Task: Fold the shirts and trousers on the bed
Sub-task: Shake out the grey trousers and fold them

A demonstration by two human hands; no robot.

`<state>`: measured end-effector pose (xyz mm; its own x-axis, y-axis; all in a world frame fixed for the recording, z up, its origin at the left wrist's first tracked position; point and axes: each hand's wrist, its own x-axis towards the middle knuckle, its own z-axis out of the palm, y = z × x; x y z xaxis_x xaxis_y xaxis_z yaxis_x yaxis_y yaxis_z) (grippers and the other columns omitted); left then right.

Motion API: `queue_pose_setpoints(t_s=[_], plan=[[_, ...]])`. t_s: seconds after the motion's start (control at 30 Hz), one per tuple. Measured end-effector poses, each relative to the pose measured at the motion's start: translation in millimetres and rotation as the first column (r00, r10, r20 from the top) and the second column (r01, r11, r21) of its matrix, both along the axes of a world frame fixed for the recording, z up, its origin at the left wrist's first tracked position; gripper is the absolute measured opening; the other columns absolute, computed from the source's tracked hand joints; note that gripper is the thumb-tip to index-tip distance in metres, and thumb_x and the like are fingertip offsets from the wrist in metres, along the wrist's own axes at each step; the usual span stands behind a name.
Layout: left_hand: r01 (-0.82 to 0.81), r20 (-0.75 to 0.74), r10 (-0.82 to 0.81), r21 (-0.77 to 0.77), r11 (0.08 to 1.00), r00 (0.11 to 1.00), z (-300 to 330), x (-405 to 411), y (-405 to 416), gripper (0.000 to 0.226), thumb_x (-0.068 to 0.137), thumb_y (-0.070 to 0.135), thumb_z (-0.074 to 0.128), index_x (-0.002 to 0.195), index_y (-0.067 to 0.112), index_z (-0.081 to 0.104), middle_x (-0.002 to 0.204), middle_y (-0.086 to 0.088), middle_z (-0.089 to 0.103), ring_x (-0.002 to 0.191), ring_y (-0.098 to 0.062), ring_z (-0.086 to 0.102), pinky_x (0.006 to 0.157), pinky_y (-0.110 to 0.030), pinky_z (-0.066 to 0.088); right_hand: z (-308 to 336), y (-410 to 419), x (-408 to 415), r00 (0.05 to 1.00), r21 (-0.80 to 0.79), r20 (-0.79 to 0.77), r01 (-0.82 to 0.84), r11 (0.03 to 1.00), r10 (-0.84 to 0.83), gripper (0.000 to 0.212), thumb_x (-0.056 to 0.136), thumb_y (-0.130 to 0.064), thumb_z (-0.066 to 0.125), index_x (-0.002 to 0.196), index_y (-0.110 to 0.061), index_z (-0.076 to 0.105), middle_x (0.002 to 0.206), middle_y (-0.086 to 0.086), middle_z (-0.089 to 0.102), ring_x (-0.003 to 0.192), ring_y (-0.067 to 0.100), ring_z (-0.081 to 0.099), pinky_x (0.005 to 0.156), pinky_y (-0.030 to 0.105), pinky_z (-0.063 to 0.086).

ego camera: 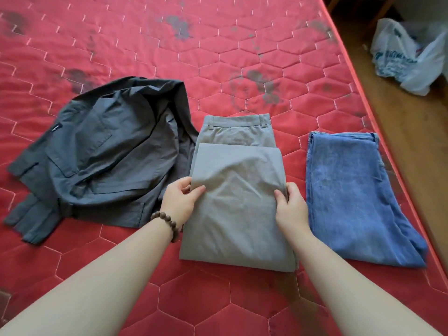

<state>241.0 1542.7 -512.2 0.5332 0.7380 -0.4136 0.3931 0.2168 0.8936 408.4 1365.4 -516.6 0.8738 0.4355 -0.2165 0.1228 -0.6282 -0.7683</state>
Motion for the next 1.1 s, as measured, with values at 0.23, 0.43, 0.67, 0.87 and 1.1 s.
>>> queue_pose_setpoints(t_s=[0.23, 0.43, 0.67, 0.87, 1.1], plan=[[0.046, -0.082, -0.051, -0.061, 0.997, 0.995, -7.8, 10.3, 14.7, 0.028, 0.072, 0.043, 0.070, 0.087, 0.019, 0.071, 0.085, -0.014, 0.074, 0.088, -0.033, 0.070, 0.083, -0.054, 0.055, -9.3, 7.6, 12.7, 0.985, -0.142, -0.173, -0.029, 0.989, 0.004, 0.036, 0.090, -0.030, 0.062, 0.067, -0.011, 0.041, 0.063, -0.001, 0.041, 0.060, 0.016, 0.038, 0.057, 0.033, 0.028], [0.030, -0.103, -0.042, -0.123, 0.992, 0.994, -12.8, 35.9, 34.2, 0.025, 0.071, 0.042, 0.068, 0.085, 0.022, 0.073, 0.088, -0.002, 0.075, 0.089, -0.023, 0.070, 0.086, -0.048, 0.055, -9.0, 34.9, 30.9, 0.984, -0.066, -0.177, 0.021, 0.998, -0.032, 0.031, 0.087, -0.025, 0.065, 0.078, 0.004, 0.058, 0.069, 0.008, 0.056, 0.066, 0.019, 0.046, 0.061, 0.035, 0.036], [-0.022, -0.015, 0.023, 0.087, 0.996, 1.000, -2.7, 63.3, 52.0, 0.020, 0.090, 0.025, 0.064, 0.074, 0.012, 0.066, 0.077, -0.003, 0.066, 0.071, -0.012, 0.060, 0.071, -0.031, 0.050, 3.4, 52.5, 57.5, 0.995, 0.077, -0.100, 0.035, 0.996, -0.027, 0.029, 0.089, -0.024, 0.064, 0.068, -0.005, 0.058, 0.062, 0.000, 0.053, 0.060, 0.012, 0.043, 0.056, 0.031, 0.032], [-0.038, -0.174, 0.084, 0.251, 0.967, 0.981, -10.2, 71.1, 65.5, 0.020, 0.085, 0.031, 0.066, 0.079, 0.013, 0.071, 0.080, -0.002, 0.067, 0.077, -0.013, 0.059, 0.076, -0.028, 0.048, 1.4, 60.7, 68.8, 0.964, 0.101, -0.254, 0.107, 0.989, -0.078, 0.013, 0.089, -0.022, 0.067, 0.090, -0.009, 0.068, 0.076, -0.002, 0.066, 0.066, 0.009, 0.057, 0.062, 0.024, 0.046], [-0.080, 0.041, 0.088, -0.177, 0.981, 0.995, -3.0, 92.5, 74.7, 0.014, 0.088, 0.017, 0.067, 0.082, 0.006, 0.072, 0.087, -0.014, 0.072, 0.083, -0.027, 0.069, 0.083, -0.043, 0.057, 9.1, 76.9, 87.1, 0.857, 0.278, -0.514, 0.199, 0.940, -0.030, 0.007, 0.091, -0.006, 0.061, 0.094, -0.007, 0.067, 0.082, 0.006, 0.071, 0.072, 0.019, 0.066, 0.069, 0.031, 0.058]])
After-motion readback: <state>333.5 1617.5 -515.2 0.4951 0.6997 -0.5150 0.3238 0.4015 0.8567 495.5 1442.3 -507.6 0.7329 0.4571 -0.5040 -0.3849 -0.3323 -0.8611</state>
